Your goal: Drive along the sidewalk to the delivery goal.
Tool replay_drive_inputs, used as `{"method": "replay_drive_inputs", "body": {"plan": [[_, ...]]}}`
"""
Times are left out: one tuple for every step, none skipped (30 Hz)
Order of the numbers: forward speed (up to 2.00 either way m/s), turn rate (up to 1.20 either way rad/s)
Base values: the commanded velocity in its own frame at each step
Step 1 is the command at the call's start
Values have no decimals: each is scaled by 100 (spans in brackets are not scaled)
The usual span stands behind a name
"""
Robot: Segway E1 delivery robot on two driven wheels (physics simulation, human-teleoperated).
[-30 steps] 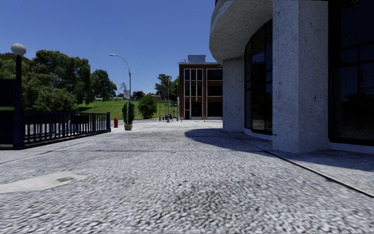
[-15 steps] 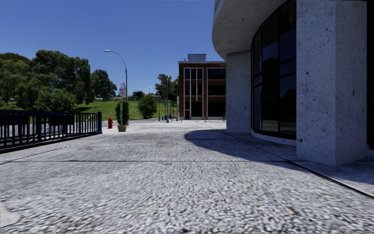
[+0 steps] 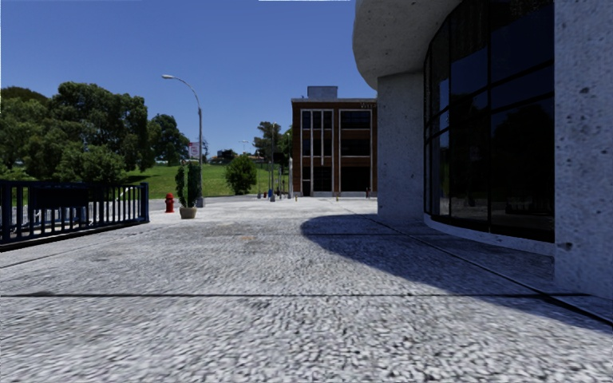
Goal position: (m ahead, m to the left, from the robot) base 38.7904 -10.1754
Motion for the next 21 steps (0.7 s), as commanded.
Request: {"method": "replay_drive_inputs", "body": {"plan": [[200, 0], [200, 0], [200, 0], [200, 0], [200, 0], [200, 0], [200, 0], [200, 0], [200, 0], [200, 0], [200, 0], [200, 0], [200, 0], [200, 0], [200, 0], [200, 0], [200, 0], [200, 0], [200, 0], [200, 0], [200, 0]]}}
